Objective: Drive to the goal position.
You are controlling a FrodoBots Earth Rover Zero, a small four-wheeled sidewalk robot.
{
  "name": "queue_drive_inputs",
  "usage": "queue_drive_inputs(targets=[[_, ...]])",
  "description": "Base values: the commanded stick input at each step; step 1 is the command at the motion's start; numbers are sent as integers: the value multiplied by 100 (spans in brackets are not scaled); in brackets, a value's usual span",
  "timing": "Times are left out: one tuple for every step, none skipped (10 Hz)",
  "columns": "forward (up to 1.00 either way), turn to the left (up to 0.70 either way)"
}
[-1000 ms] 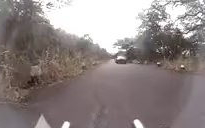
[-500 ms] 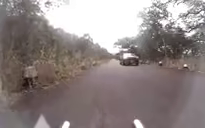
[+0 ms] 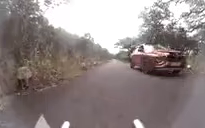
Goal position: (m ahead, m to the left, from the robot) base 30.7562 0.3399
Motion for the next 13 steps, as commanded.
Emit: queue_drive_inputs(targets=[[50, 0], [50, 0], [50, 0], [50, 0], [50, 0], [50, 0], [50, 0], [50, 0], [50, 0], [50, 0], [50, 0], [50, 0], [50, 0]])
